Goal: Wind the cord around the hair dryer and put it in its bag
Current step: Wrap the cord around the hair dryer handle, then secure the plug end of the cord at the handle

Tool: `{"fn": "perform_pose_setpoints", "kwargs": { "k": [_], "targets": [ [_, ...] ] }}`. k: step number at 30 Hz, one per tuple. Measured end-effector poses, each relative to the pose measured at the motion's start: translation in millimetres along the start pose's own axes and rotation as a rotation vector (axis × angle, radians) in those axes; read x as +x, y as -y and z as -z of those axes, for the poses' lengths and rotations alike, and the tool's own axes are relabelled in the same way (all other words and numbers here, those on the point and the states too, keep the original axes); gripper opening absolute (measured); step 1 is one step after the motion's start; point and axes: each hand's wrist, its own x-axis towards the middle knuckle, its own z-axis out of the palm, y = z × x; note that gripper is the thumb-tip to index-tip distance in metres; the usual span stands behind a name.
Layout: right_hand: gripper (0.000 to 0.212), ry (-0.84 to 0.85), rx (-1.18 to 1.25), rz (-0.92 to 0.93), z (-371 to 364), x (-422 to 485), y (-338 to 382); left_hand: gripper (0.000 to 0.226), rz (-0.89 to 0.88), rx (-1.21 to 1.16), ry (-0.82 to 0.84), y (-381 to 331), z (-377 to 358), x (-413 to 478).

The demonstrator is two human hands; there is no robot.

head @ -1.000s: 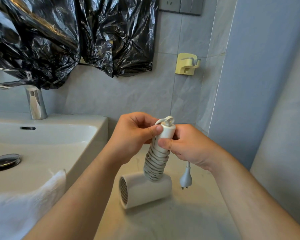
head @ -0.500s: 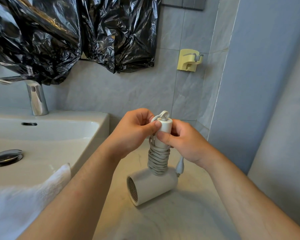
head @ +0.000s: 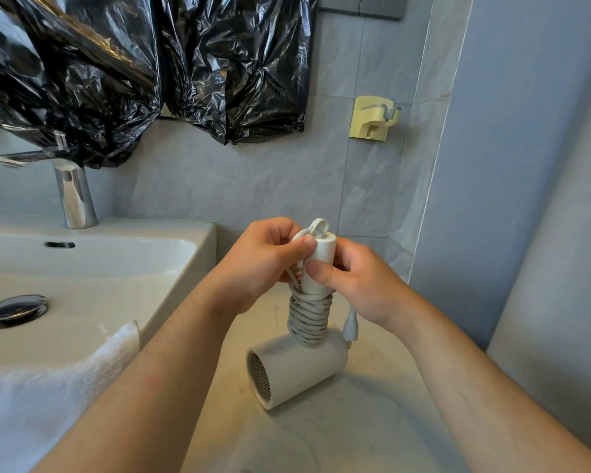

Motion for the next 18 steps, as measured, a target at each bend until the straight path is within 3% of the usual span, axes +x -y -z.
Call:
{"fn": "perform_pose_setpoints", "kwargs": {
  "k": [7,11,14,18],
  "targets": [
    [0.033,0.106,-0.075,-0.243,13,-13,-5,0.023,-0.013,-0.024,0.03,5,3,1],
    [0.029,0.124,0.056,-0.351,22,-35,-13,0.028,-0.017,0.005,-0.005,6,3,1],
    [0.022,0.013,0.173,-0.316,22,-43,-3,0.028,-0.034,0.033,-0.013,4,1,1],
    [0.045,-0.153,0.423,-0.172,23,-45,15,0.03,-0.025,0.014,-0.013,4,0,0]
  ]
}}
